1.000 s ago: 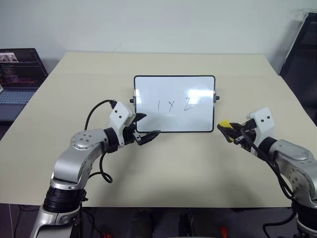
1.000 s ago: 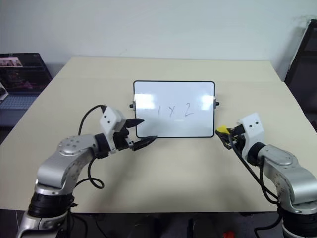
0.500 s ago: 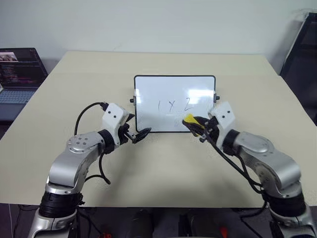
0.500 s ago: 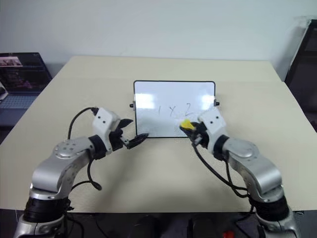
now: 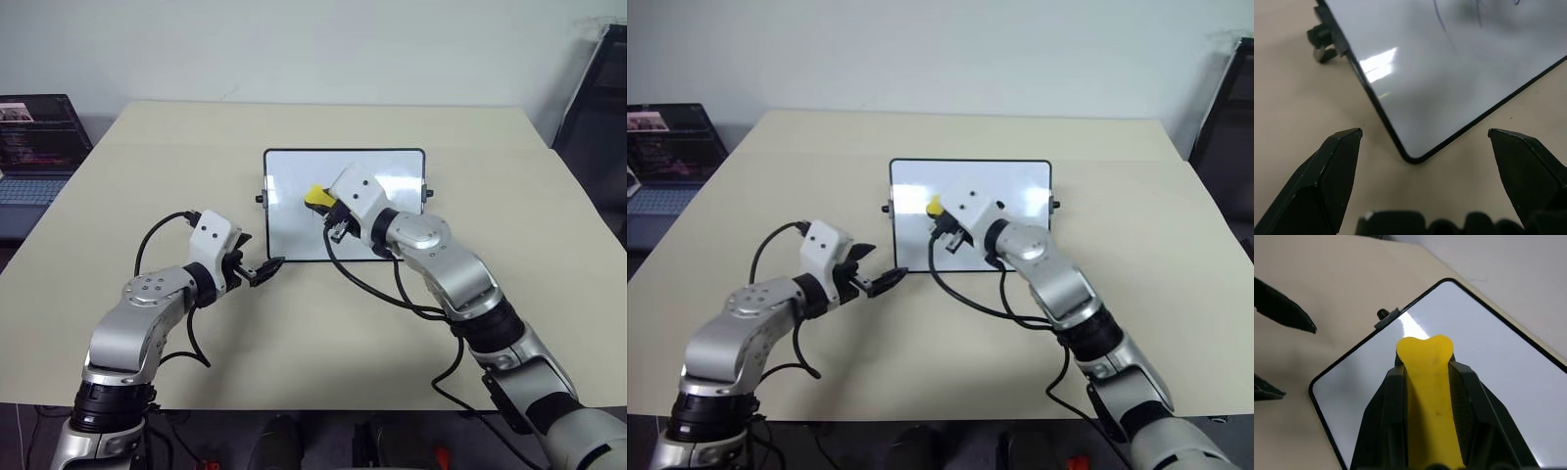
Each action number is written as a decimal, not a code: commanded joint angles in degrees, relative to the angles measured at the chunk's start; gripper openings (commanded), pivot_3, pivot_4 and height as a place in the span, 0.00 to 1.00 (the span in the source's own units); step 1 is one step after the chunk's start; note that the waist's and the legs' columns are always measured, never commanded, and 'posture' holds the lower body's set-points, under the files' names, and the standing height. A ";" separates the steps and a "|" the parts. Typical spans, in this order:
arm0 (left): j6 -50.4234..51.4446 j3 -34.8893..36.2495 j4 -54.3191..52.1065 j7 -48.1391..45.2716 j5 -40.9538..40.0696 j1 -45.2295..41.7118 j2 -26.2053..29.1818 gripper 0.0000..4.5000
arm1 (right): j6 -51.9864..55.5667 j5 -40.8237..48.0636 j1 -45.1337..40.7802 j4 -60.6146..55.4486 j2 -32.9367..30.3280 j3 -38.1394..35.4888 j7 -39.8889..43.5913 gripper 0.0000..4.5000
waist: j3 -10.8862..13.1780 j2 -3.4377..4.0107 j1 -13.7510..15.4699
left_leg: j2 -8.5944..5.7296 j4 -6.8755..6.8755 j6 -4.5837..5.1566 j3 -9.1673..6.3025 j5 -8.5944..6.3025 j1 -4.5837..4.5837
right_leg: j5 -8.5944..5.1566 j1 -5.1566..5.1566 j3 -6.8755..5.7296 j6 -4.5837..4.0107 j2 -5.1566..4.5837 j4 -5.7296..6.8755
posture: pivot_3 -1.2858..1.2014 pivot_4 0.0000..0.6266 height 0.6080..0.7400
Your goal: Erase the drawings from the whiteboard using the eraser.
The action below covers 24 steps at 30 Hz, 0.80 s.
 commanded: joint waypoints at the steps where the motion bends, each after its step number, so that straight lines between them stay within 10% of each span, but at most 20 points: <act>1: -0.06 0.65 -1.64 0.15 -0.23 -2.33 0.60 1.00 | -4.65 -3.02 -4.12 4.78 1.33 -0.23 0.91 0.19 | 0.00 0.00 0.04 | 0.00 0.00 0.00 0.00 0.00 0.00 | 0.00 0.00 0.00 0.00 -0.01 0.00 | 0.52 0.24 1.00; 13: -0.34 -2.44 0.33 -0.62 0.59 -5.60 -0.13 1.00 | -11.12 -8.83 -9.02 21.73 4.67 -0.66 2.93 0.19 | 0.00 0.00 -0.40 | 0.01 -0.02 0.00 0.02 0.00 -0.01 | 0.00 -0.03 0.00 -0.01 -0.02 0.04 | 0.52 0.24 1.00; 24: -1.45 -3.34 2.01 -1.94 1.06 -6.40 0.11 1.00 | -8.20 -13.44 -4.37 14.87 0.85 5.35 15.02 0.19 | 0.00 0.00 -0.73 | 0.00 -0.01 0.00 0.00 0.00 -0.01 | 0.00 -0.02 -0.01 -0.01 -0.02 0.05 | 0.52 0.24 1.00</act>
